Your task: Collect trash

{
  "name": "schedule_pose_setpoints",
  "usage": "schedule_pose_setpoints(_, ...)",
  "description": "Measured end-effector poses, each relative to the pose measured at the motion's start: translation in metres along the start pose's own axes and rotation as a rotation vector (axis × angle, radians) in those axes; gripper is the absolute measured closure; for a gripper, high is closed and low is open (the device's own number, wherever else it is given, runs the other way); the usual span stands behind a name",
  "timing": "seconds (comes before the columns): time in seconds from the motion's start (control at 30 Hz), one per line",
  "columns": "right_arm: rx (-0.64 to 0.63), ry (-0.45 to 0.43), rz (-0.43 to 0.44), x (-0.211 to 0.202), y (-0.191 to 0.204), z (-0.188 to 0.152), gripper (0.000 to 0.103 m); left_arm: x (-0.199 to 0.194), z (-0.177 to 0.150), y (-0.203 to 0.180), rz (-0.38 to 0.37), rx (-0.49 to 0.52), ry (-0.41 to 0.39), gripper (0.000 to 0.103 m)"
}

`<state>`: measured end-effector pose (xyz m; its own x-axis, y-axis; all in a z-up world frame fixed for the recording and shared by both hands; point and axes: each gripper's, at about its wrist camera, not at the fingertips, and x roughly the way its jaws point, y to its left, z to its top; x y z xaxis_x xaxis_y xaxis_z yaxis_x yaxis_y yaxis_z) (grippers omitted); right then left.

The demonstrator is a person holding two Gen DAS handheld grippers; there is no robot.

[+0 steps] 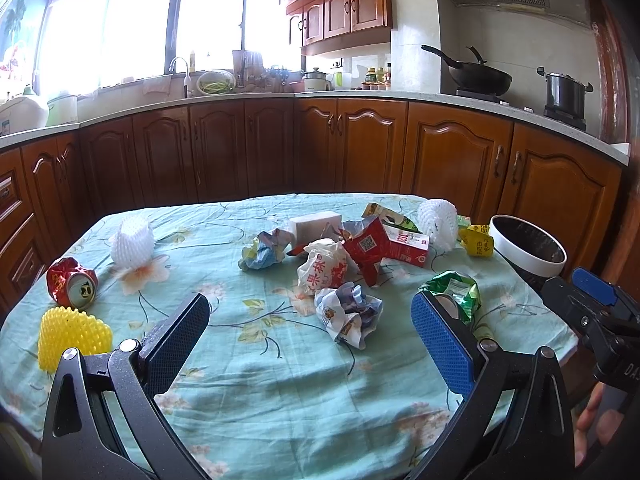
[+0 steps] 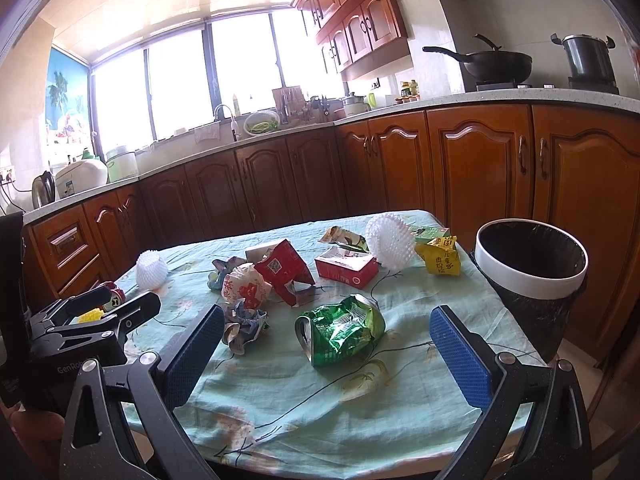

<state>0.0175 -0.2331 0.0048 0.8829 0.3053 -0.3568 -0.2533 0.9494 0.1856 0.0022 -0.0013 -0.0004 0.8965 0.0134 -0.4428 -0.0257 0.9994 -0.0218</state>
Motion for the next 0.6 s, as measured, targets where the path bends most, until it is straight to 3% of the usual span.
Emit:
schedule_pose_setpoints(0.4,0.010,0.008,0.005,0.001,0.000,-0.001,0.000,0.001,-0.001,0.000,-0.003,-0.001,0.002,0.000)
schedule_pose_setpoints(0.6,0.090,0.059,0.041,0.013,-0.015,-0.004,0.000,0.009,-0.004,0.004,-0.013,-0.016,0.036,0.000)
